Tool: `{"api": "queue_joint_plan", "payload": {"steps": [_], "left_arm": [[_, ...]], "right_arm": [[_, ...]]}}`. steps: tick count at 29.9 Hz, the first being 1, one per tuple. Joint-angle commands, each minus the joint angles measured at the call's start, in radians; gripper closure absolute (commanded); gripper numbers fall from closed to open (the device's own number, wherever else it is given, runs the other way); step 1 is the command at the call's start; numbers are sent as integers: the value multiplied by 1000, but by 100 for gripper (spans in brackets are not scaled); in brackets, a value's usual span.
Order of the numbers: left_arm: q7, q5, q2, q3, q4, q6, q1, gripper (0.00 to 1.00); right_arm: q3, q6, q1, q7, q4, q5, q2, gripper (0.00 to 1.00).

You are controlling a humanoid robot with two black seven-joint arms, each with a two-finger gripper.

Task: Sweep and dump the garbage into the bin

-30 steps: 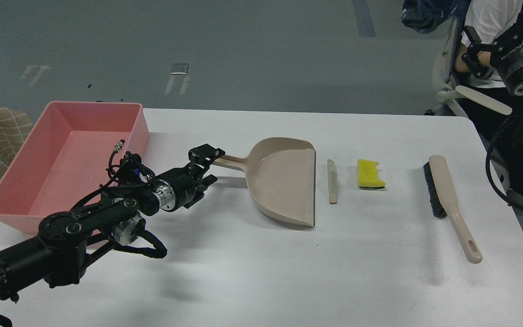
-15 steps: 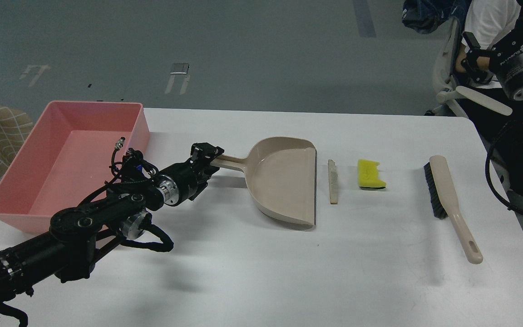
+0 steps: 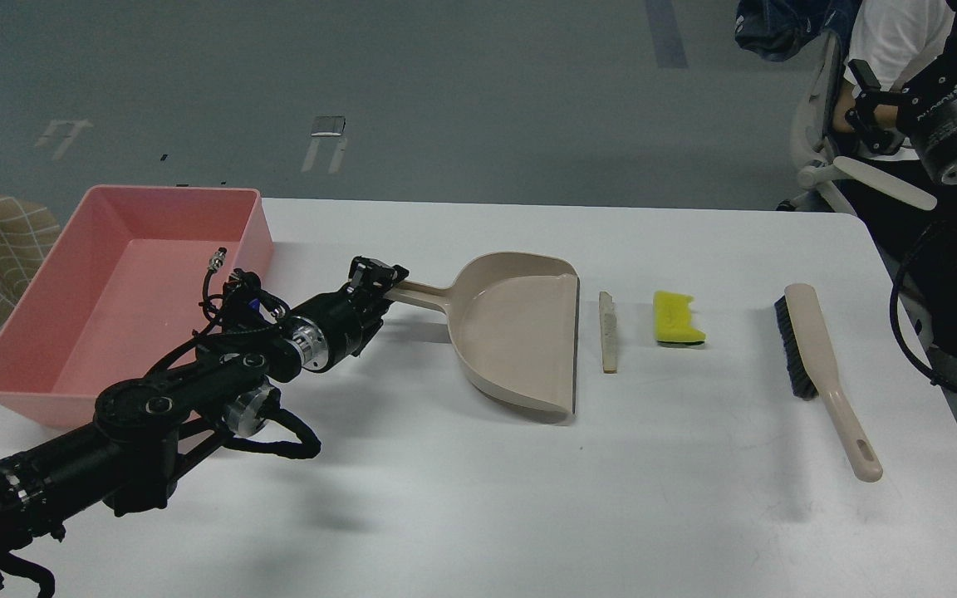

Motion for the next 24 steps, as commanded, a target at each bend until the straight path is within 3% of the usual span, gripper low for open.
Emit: {"api": "queue_joint_plan", "payload": {"steps": [1, 13, 18, 24], "left_arm": [[-1, 1, 2, 0, -3, 5, -1, 74], [-21, 4, 6, -3, -17, 6, -22, 82], [-30, 6, 11, -3, -20, 17, -45, 82], [-31, 6, 15, -3, -23, 17, -56, 82]], "right_arm": [[0, 0, 0, 0, 0, 0, 0, 0], [-18, 0, -5, -2, 26, -17, -20, 0], [-103, 0, -23, -6, 124, -89, -115, 0], [-238, -18, -29, -5, 319, -400, -298, 0]]}}
